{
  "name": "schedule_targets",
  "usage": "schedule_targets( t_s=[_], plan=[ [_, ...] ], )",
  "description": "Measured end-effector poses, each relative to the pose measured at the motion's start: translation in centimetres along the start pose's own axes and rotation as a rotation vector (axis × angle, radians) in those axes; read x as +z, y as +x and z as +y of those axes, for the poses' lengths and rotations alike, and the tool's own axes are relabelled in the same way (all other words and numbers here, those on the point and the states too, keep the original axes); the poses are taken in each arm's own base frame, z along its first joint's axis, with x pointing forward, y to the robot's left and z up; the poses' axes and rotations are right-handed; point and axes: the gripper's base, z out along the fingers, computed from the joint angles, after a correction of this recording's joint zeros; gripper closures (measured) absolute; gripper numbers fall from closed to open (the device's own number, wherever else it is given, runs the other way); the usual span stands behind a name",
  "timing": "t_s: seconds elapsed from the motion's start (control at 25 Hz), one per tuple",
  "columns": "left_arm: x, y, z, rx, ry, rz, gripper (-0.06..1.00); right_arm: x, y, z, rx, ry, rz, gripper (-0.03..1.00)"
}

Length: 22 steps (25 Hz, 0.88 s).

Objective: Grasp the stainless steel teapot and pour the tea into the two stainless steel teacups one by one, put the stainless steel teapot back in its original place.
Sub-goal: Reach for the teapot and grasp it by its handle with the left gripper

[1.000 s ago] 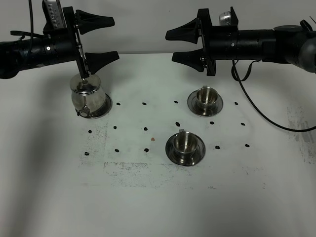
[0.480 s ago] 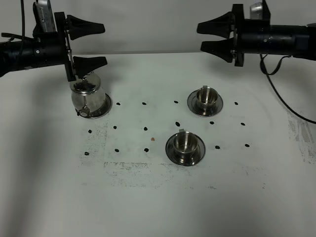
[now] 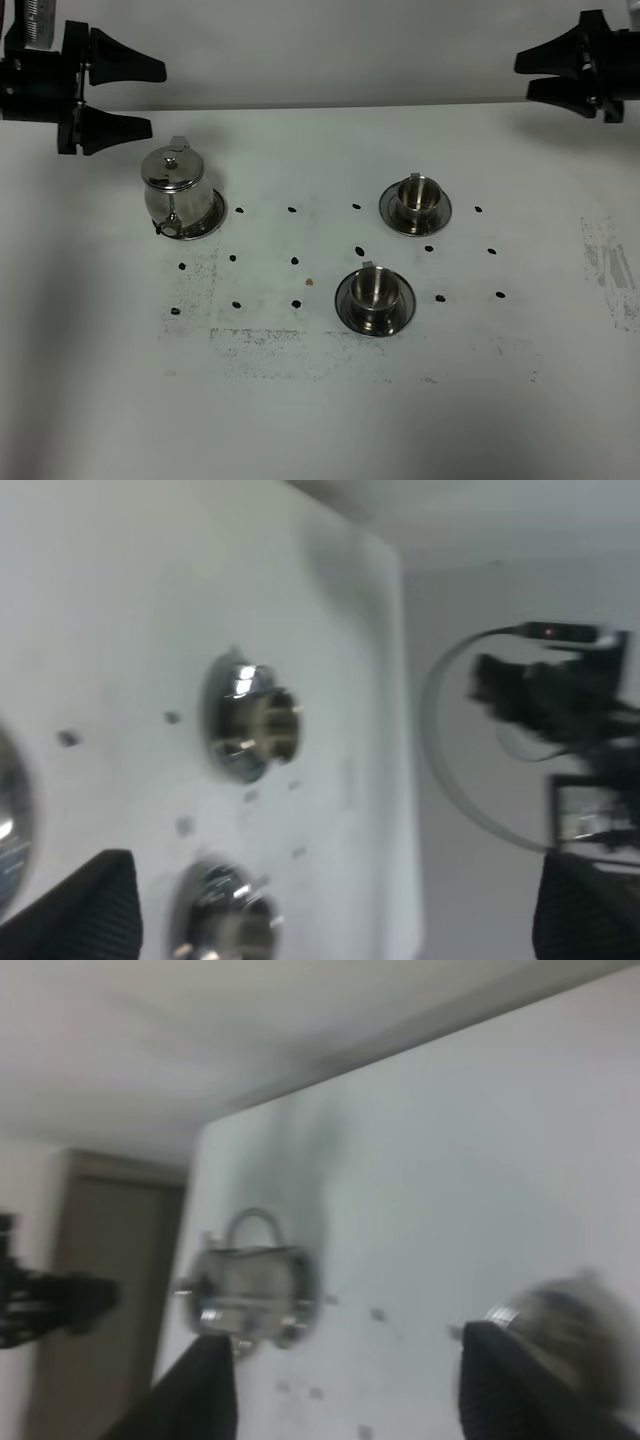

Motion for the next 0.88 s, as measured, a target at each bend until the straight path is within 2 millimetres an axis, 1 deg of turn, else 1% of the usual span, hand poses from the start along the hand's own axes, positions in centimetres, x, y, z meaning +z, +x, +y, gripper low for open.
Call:
schedule_targets(
  t_s=[0.08, 0.2, 0.36, 0.44, 0.52, 0.6, 0.72, 0.76, 0.88],
  plan=[
    [-1.0, 0.2, -0.4, 0.027, -0.056, 0.007, 0.18, -1.9, -0.1, 0.9, -0.042, 0.072, 0.007, 0.49],
    [-2.4, 0.6, -0.8, 0.06, -0.137, 0.018, 0.18, -4.5, 0.2, 3.6, -0.134, 0.216, 0.039, 0.49],
    [-4.5, 0.7, -1.2, 0.07, -0.193, -0.008, 0.18, -8.5, 1.2, 8.9, -0.242, 0.416, 0.031, 0.49],
    [-5.3, 0.7, -1.4, 0.074, -0.204, -0.024, 0.18, -10.8, 2.2, 12.1, -0.29, 0.486, -0.008, 0.49],
    [-5.7, 0.8, -1.9, 0.087, -0.21, -0.032, 0.18, -12.7, 3.7, 14.8, -0.323, 0.541, -0.042, 0.5],
    [-5.9, 0.8, -2.4, 0.098, -0.213, -0.038, 0.18, -14.4, 5.7, 17.3, -0.339, 0.588, -0.08, 0.51],
    [-6.2, 1.0, -3.0, 0.111, -0.213, -0.046, 0.18, -16.3, 9.3, 19.4, -0.344, 0.655, -0.136, 0.53],
    [-6.3, 1.0, -3.2, 0.115, -0.213, -0.048, 0.18, -16.7, 10.3, 19.5, -0.347, 0.685, -0.176, 0.54],
    [-6.4, 1.0, -3.3, 0.117, -0.213, -0.05, 0.18, -18.2, 13.8, 20.6, -0.394, 0.746, -0.333, 0.54]
  ],
)
